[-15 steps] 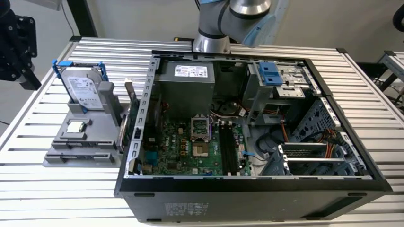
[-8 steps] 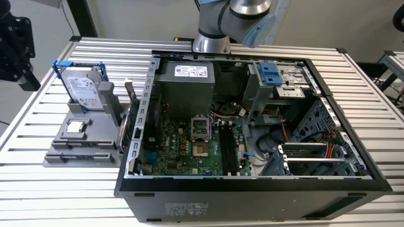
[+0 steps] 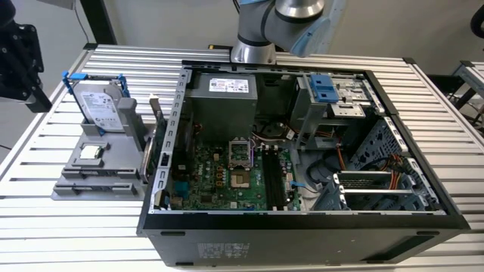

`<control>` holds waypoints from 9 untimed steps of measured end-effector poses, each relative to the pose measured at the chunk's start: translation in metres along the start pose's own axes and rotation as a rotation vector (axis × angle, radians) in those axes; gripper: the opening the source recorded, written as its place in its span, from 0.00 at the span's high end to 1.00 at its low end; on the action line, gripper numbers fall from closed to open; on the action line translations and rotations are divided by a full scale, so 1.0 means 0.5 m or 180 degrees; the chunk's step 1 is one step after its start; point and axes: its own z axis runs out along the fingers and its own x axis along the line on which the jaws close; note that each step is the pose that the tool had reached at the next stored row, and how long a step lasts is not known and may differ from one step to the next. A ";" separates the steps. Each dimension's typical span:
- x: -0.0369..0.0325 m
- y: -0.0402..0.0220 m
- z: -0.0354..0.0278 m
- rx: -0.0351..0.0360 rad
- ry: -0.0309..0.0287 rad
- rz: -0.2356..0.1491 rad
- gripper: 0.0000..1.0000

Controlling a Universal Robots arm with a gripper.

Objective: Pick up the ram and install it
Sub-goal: 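Pick up the ram and move it above insertion slot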

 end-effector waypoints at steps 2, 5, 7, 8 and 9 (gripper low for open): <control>0.000 -0.003 0.003 0.0000 0.0002 0.0001 1.00; 0.001 -0.008 0.006 0.0000 0.0002 0.0001 1.00; 0.001 -0.009 0.007 0.0000 0.0002 0.0001 1.00; 0.001 -0.009 0.007 0.0000 0.0003 0.0001 1.00; 0.001 -0.009 0.007 0.0000 0.0002 0.0001 1.00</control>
